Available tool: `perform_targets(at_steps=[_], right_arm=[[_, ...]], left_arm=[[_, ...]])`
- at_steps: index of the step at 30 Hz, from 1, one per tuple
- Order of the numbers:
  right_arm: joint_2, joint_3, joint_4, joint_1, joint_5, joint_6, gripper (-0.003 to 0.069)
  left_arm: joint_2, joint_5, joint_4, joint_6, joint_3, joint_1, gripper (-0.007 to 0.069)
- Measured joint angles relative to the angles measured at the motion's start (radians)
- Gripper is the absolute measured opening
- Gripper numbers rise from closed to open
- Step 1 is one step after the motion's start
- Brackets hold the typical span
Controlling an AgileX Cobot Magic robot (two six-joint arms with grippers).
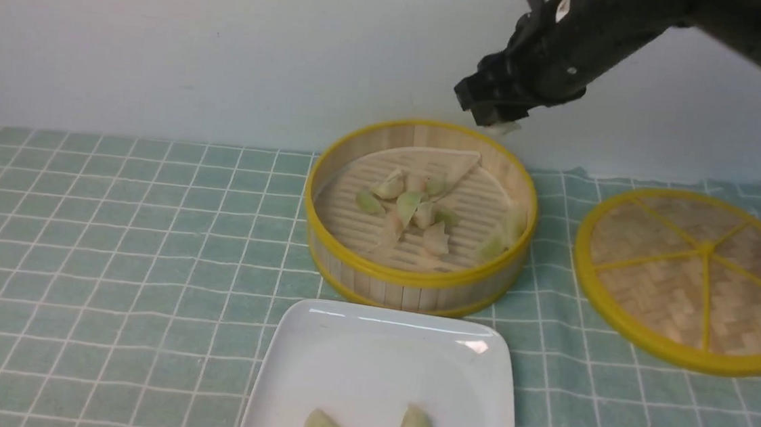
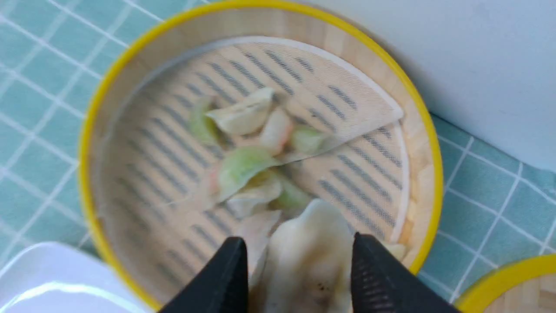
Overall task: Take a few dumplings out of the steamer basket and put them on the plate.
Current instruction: Use the right arm to put the dumpling into the plate
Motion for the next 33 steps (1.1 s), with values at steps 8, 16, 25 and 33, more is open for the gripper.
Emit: perform_targets(at_steps=[8, 16, 25, 33], right_arm=[[-0.121, 0.187, 0.213, 0.028, 0.132, -0.112, 0.0283], [-0.12, 0.609, 0.195, 0.166, -0.119, -0.128, 0.0283], [0.004, 0.605, 0.153, 0.174, -0.217, -0.128, 0.0441], [0.001, 0.332, 0.008, 0.163, -0.102, -0.073, 0.0589]], left_arm=[[0.0, 0.0, 0.0, 0.0, 0.0, 0.0, -0.0006], [0.0, 0.0, 0.0, 0.0, 0.0, 0.0, -0.0006], [0.0, 0.0, 0.0, 0.0, 0.0, 0.0, -0.0006], [0.0, 0.0, 0.0, 0.0, 0.0, 0.0, -0.0006]])
